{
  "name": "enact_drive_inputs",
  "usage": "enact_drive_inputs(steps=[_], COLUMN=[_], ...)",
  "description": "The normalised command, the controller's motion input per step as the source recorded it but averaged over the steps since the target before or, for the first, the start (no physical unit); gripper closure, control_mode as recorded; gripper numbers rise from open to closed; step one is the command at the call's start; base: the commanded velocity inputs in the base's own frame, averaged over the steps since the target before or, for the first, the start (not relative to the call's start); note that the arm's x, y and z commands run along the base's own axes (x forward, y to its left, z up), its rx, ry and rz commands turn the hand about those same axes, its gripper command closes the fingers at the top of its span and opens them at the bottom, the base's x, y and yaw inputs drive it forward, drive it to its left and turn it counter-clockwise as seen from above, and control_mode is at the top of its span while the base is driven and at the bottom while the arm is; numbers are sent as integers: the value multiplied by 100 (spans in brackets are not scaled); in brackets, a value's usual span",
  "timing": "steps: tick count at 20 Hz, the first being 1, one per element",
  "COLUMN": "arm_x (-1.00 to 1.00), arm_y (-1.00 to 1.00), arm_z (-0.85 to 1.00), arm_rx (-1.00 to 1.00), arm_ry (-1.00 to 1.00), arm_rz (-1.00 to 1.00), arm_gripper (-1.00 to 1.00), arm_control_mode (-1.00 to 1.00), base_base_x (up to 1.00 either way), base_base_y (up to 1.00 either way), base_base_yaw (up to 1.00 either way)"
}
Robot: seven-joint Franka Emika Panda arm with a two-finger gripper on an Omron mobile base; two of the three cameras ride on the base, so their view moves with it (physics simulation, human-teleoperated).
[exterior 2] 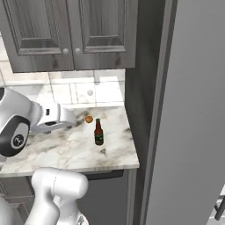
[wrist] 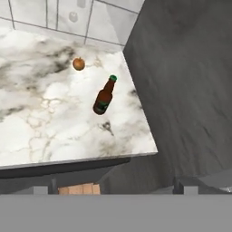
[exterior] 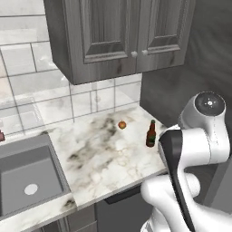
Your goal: Place the beer on the top shelf of the fridge to keep it out of children's reach, and place the lemon and apple on lower shelves for easy access.
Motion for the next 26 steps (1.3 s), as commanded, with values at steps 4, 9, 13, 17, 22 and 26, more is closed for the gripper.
enact_drive_inputs(steps=[4,9,13,17,22,26], arm_x=[33,40,49,51,42,42], arm_y=[0,0,-3,-6,-1,-1], arm_z=[-35,-34,-39,-41,-32,-9], arm_rx=[3,9,15,16,8,0], arm_ry=[-5,-8,-10,-7,-2,5], arm_rz=[-27,-17,-8,-8,-9,-6], arm_gripper=[-100,-100,-100,-100,-100,-100], arm_control_mode=[-100,-100,-100,-100,-100,-100], base_base_x=[0,0,0,0,0,0], base_base_y=[0,0,0,0,0,0], base_base_yaw=[0,0,0,0,0,0])
